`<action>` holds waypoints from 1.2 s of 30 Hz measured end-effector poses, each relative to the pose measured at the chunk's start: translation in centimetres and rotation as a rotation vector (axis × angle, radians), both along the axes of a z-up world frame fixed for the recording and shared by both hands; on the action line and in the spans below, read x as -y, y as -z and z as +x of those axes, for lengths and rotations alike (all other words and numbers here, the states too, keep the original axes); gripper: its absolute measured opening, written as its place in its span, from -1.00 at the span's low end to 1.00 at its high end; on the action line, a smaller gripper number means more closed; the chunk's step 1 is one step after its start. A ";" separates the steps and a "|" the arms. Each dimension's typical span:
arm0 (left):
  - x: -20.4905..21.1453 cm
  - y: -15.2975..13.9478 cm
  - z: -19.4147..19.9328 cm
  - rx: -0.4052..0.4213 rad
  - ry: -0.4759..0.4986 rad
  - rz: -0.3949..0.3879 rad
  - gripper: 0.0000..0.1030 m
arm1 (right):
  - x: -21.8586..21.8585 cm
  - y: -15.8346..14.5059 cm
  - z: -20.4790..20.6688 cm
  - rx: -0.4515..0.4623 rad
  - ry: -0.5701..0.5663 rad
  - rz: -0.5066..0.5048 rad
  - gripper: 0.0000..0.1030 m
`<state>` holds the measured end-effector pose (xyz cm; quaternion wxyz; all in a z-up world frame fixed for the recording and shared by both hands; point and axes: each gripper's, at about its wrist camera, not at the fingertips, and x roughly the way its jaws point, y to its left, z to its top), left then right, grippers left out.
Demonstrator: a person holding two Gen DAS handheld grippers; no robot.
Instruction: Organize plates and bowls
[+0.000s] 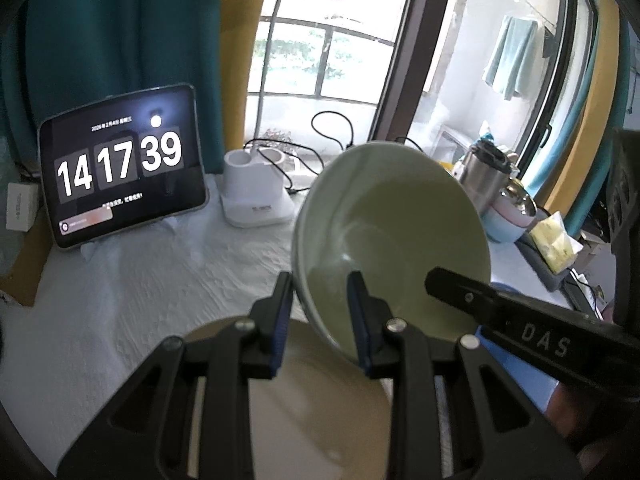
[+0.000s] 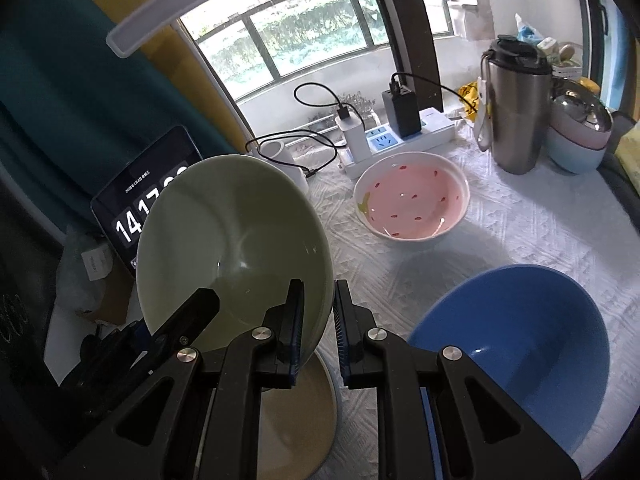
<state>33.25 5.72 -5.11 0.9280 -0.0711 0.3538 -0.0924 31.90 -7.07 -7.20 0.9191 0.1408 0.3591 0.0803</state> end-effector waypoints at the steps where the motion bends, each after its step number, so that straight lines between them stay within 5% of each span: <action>1: 0.1 -0.1 -0.2 0.001 0.001 0.000 -0.45 | 0.1 0.0 -0.2 0.003 0.001 0.000 -0.68; 36: 8.9 -1.1 -5.5 0.002 0.112 0.046 -0.45 | 8.4 1.0 -7.2 0.024 0.072 0.046 -0.68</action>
